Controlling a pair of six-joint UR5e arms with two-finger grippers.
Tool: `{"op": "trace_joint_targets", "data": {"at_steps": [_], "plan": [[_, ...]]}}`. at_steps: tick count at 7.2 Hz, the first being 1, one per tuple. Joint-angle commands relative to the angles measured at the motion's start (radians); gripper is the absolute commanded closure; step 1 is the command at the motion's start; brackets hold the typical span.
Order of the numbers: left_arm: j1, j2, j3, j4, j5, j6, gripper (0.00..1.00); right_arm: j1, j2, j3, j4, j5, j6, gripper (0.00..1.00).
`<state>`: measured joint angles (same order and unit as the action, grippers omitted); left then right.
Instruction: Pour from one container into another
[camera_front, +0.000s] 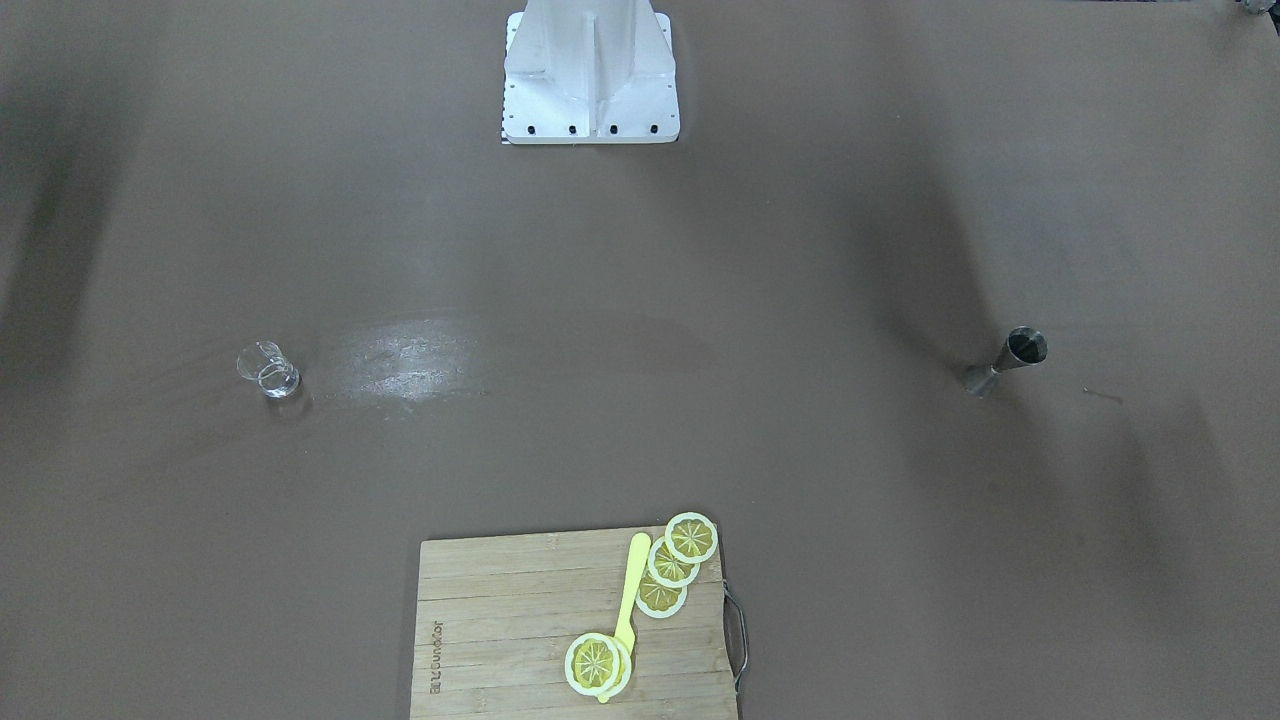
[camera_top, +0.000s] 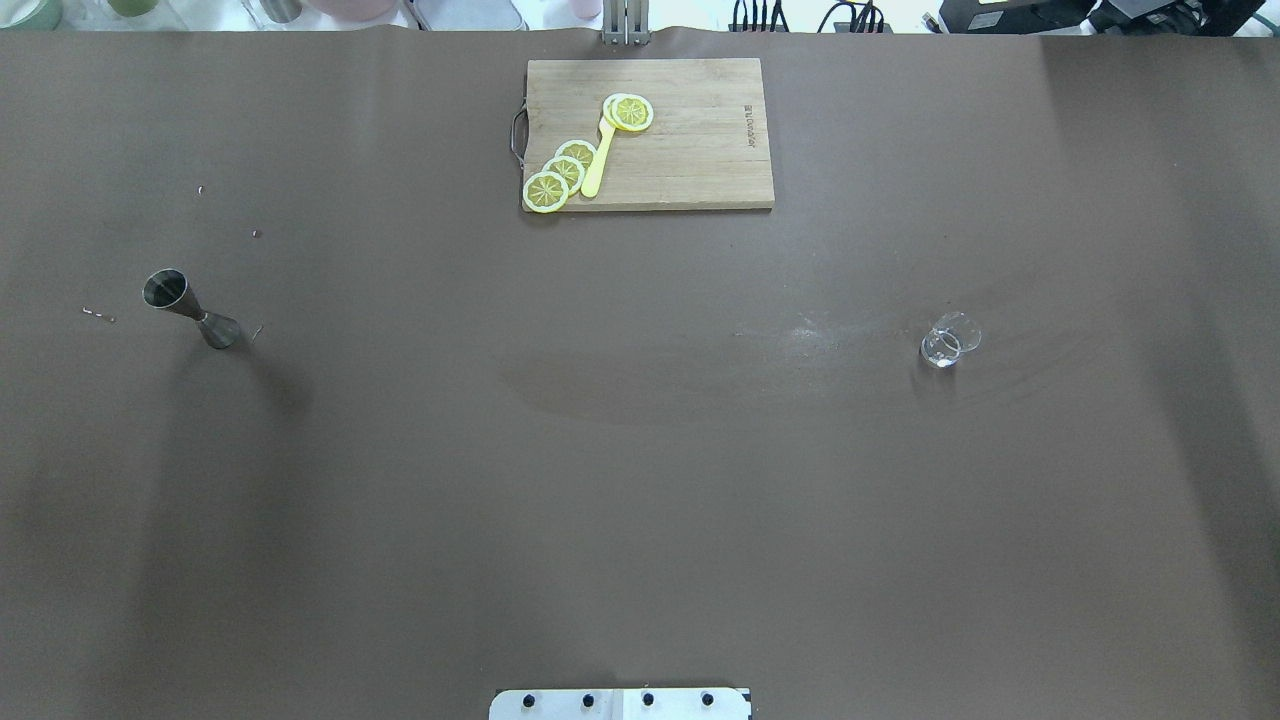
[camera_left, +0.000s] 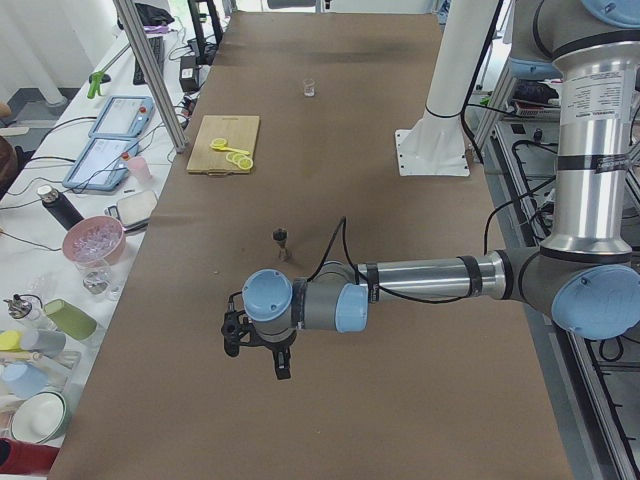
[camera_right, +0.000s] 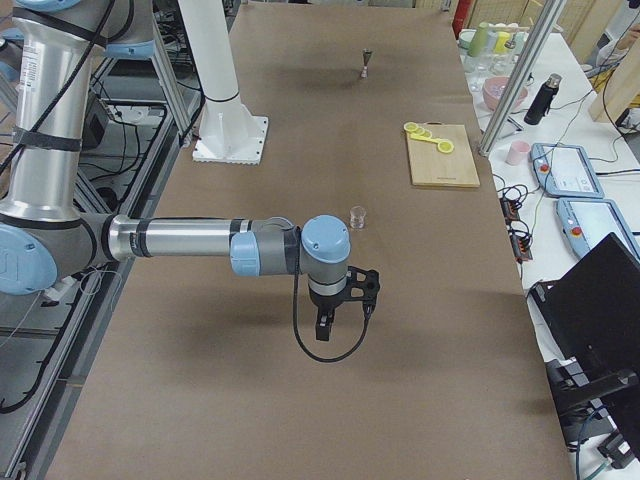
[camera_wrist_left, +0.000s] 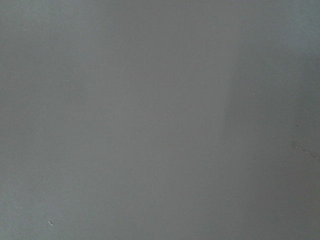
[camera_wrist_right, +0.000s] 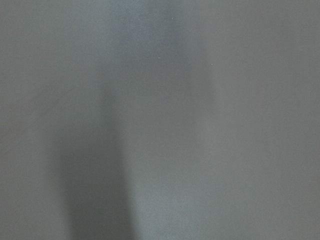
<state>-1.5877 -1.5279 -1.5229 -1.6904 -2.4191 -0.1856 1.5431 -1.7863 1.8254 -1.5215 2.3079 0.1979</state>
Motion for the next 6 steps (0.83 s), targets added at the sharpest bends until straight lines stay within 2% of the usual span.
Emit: {"op": "trace_joint_targets", "data": {"at_steps": [1,6], "plan": [[0.002,-0.003,-0.002,0.000,0.000,0.000,0.01,0.000,-0.002,-0.006,0.009,-0.008,-0.005,0.00],[0.002,-0.005,-0.005,0.000,-0.002,-0.009,0.01,0.000,0.002,0.002,0.018,0.005,-0.024,0.00]]}}
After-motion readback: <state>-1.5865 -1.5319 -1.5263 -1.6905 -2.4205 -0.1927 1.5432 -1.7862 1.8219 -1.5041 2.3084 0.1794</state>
